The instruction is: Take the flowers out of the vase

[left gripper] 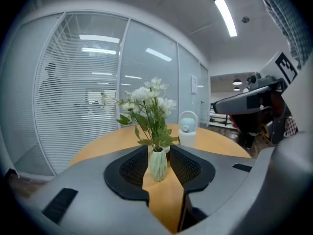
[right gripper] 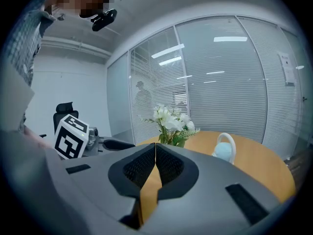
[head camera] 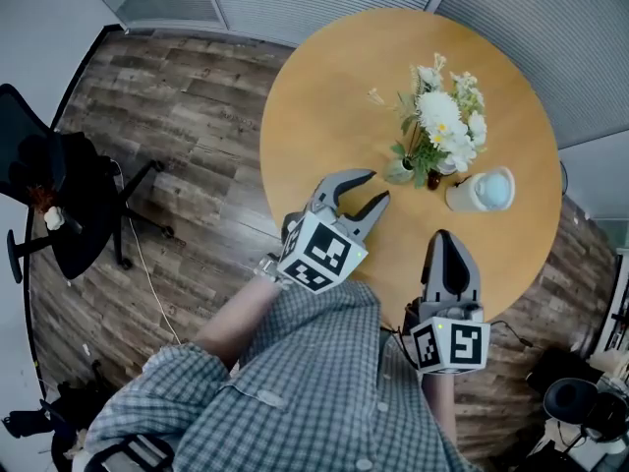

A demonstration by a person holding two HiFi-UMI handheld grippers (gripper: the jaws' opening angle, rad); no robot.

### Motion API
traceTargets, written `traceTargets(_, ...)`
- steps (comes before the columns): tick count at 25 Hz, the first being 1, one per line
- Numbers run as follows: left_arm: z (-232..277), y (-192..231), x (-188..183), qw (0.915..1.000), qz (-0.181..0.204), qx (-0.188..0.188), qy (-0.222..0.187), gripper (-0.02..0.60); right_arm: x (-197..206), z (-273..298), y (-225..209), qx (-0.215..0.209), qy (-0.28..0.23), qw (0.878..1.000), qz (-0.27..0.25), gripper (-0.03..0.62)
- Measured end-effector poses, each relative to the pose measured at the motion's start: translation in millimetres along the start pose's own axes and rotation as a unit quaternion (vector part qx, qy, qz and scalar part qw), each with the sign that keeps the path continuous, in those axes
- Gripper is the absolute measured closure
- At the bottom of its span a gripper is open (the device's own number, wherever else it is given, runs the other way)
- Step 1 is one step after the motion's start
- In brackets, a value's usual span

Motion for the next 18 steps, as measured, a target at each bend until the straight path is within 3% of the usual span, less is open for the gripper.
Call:
traceTargets(8, 60, 5, 43, 0.9975, 0.013, 0.051, 0.046, 0.362, 14, 10, -3, 0.018, 0.031, 0.999, -0.006, 0.583)
traceTargets(18, 110, 6, 68, 0.9959, 0.027, 0.049, 0.071, 0.328, 39, 22, -18, 0.005, 0.072, 0.997, -0.006, 0.583)
Point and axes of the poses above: the fingertips, and each gripper's own axes: z forward along the fingers, y to its left, x out of its underside, the point moved 10 cm from there along -z, backward along the fingers, and after that the axes turned 10 degrees about -y, right-handed, at the moved point
